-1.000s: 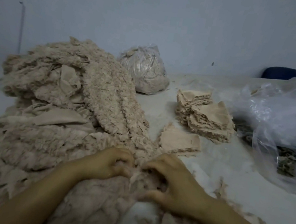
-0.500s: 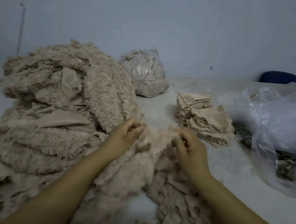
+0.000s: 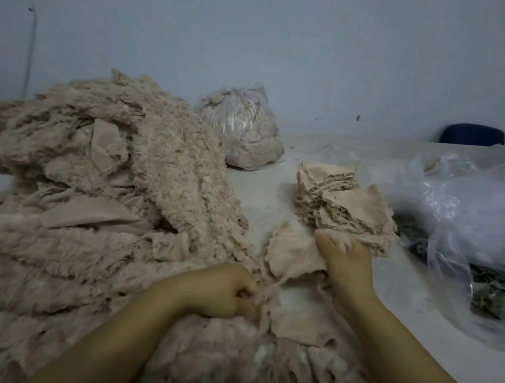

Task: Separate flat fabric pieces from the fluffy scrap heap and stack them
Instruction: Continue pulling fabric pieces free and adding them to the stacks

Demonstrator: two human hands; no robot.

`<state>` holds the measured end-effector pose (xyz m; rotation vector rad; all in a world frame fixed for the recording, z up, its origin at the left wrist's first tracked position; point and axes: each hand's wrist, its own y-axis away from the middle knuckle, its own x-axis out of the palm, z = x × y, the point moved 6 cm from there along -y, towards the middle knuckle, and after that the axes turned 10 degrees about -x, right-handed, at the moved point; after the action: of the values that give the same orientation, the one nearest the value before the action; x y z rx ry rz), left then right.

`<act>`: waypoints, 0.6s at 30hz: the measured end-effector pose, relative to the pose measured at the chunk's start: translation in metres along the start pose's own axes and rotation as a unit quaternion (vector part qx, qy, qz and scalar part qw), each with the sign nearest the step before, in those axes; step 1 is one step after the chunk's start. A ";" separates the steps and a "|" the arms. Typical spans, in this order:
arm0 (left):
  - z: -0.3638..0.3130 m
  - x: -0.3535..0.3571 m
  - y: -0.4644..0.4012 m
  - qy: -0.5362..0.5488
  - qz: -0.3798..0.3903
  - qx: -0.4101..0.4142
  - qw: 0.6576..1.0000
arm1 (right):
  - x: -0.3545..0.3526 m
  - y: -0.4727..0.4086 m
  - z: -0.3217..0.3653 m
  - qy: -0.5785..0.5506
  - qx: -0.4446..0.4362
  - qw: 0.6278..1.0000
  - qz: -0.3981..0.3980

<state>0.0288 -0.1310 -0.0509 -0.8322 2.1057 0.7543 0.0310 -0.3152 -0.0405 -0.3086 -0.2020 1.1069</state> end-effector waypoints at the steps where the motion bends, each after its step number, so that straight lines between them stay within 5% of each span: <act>1: 0.005 -0.002 0.001 0.012 0.038 -0.012 0.999 | -0.004 -0.001 -0.002 0.003 0.007 1.000 0.007; 3: 0.006 -0.013 0.002 0.052 0.061 -0.032 0.996 | -0.004 0.002 -0.008 0.006 0.018 0.999 0.028; 8: -0.009 -0.017 -0.020 0.208 -0.058 -0.100 0.971 | 0.006 0.009 -0.006 -0.054 0.017 0.997 0.050; 16: 0.018 -0.017 -0.027 0.512 -0.173 -0.118 0.833 | -0.025 0.004 -0.011 -0.074 0.060 0.994 -0.062; 18: 0.024 -0.023 -0.023 0.460 -0.212 -0.121 0.854 | -0.027 0.004 -0.011 -0.076 0.071 0.994 -0.041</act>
<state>0.0682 -0.1207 -0.0515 -2.0303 2.4675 0.3969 0.0195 -0.3394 -0.0522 -0.0883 -0.2664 1.0572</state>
